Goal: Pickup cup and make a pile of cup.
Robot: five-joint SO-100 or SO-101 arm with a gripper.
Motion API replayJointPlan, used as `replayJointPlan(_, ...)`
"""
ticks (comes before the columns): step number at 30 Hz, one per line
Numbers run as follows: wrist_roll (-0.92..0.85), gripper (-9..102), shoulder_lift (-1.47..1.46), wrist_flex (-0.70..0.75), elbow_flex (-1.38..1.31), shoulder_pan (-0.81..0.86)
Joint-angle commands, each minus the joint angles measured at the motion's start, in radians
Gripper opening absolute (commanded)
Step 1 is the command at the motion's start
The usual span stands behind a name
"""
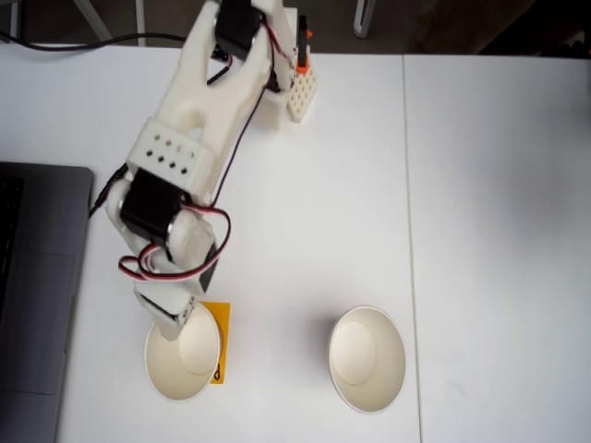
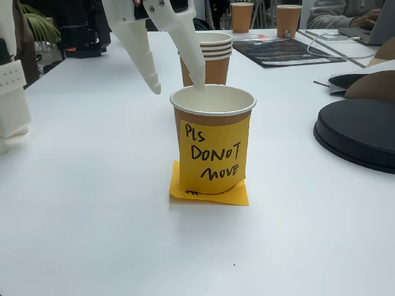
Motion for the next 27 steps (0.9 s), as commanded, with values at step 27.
replayJointPlan(27,0.0,23,-0.212,0.014,-0.222,-0.071)
